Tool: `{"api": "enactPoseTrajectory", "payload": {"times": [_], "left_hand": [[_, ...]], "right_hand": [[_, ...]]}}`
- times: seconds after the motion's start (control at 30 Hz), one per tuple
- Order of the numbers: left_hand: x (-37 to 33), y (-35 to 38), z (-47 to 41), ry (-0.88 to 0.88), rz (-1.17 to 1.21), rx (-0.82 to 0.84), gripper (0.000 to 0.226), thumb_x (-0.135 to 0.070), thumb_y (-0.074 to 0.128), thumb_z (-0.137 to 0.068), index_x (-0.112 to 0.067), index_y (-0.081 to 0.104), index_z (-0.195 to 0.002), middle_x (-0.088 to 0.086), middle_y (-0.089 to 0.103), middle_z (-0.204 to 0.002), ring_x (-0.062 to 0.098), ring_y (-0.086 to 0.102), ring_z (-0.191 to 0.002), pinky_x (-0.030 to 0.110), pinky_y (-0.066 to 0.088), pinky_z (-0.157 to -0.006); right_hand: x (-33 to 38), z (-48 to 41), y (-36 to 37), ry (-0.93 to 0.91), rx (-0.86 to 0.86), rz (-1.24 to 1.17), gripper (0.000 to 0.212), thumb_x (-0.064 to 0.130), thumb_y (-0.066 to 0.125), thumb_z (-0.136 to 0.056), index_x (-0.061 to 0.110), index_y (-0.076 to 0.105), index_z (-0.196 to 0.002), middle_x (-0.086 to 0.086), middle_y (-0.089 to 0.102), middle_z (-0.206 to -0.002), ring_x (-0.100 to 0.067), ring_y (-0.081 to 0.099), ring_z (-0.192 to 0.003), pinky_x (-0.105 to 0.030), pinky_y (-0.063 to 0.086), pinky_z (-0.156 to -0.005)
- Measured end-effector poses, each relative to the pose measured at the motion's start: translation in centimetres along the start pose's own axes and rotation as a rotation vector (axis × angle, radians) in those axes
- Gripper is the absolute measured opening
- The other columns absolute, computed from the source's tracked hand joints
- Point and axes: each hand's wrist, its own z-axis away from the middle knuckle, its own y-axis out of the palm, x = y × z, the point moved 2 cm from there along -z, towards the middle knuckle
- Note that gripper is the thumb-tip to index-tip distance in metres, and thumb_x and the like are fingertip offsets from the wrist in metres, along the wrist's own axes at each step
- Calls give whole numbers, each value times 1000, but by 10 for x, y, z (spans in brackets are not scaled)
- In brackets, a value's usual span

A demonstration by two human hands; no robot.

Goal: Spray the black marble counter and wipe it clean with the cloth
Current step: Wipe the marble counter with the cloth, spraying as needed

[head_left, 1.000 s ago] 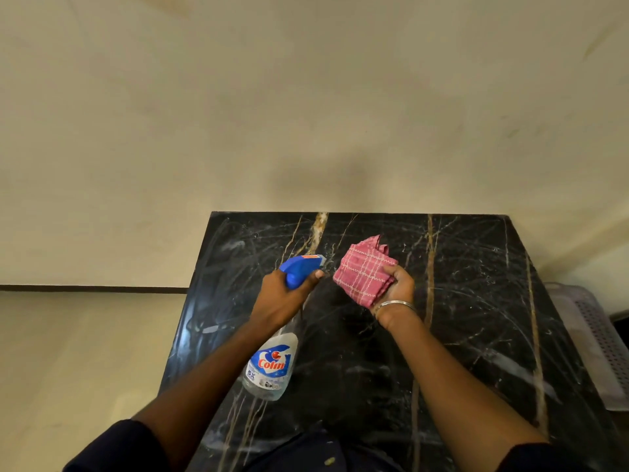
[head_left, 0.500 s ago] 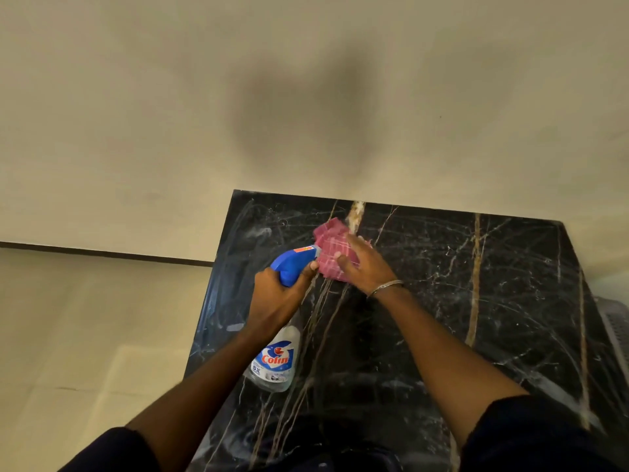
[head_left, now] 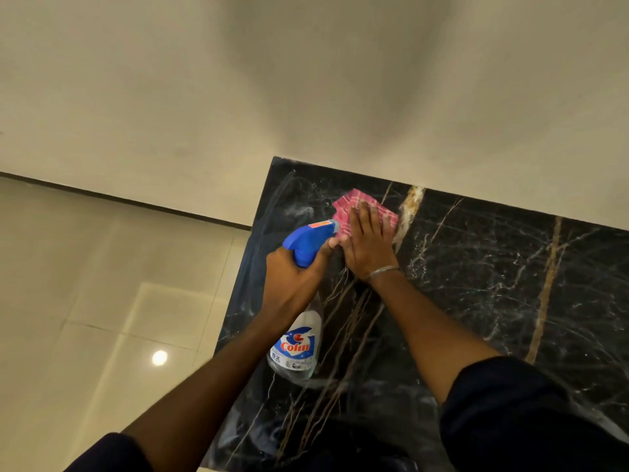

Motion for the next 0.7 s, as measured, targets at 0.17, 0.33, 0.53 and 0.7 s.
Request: {"api": "enactPoseTrajectory", "payload": {"times": [0.17, 0.33, 0.53, 0.7], "left_hand": [[7, -12, -11, -23, 34, -79, 13, -32, 66, -88, -19, 63, -87, 3, 58, -61, 12, 55, -56, 16, 47, -56], [20, -15, -17, -89, 8, -94, 20, -36, 65, -89, -18, 60, -81, -7, 55, -59, 5, 54, -53, 16, 46, -54], [21, -12, -17, -92, 11, -85, 25, -38, 64, -89, -13, 61, -87, 9, 60, -63, 21, 59, -58, 22, 50, -56], [16, -9, -19, -106, 5, -50, 16, -36, 64, -90, -24, 59, -80, 5, 58, -59, 18, 58, -54, 17, 47, -53]], "right_hand": [[59, -59, 5, -179, 73, 81, 80, 47, 32, -94, 13, -3, -158, -13, -8, -165, -34, -10, -152, -54, -7, -121], [103, -115, 14, -331, 104, 218, 72, 45, 30, -104, 14, -8, -157, -10, -11, -165, -33, -11, -152, -54, -7, -120], [99, -118, 8, -357, 121, 217, 67, 42, 29, -105, 19, -4, -158, -6, -9, -166, -28, -8, -153, -51, -4, -121], [34, -80, -9, -227, 117, 104, 69, 41, 32, -101, 20, -1, -158, -6, -8, -166, -26, -10, -153, -50, -7, -122]]}}
